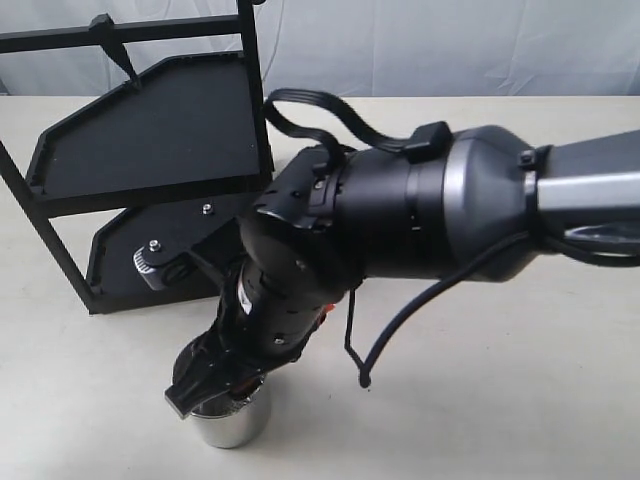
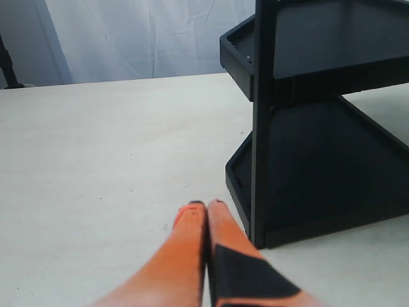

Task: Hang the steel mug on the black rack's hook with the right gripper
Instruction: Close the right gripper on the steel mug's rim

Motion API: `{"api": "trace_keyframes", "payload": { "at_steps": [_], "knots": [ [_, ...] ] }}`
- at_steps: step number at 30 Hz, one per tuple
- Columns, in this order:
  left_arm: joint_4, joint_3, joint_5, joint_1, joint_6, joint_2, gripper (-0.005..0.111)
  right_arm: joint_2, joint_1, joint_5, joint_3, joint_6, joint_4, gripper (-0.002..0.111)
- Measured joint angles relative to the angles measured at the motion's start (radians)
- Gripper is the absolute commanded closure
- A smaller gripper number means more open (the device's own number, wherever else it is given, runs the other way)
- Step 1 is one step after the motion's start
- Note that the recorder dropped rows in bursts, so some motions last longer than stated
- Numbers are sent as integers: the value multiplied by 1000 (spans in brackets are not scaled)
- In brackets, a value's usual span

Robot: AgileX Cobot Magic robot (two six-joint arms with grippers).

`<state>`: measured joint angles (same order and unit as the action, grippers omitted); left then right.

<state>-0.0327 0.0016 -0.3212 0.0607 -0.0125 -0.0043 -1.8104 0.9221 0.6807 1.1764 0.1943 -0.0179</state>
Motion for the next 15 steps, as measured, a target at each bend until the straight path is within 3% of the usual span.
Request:
{"api": "trace_keyframes", "payload": {
  "at_steps": [6,8,10,15],
  "knots": [
    [0,0,0,0,0,0,107,-54,0,-8,0,21,2,57],
    [0,0,0,0,0,0,107,-57,0,-10,0,22,2,74],
    [0,0,0,0,0,0,107,-57,0,-10,0,24,2,106],
    [0,0,0,0,0,0,107,-57,0,-8,0,29,6,109]
  ]
}}
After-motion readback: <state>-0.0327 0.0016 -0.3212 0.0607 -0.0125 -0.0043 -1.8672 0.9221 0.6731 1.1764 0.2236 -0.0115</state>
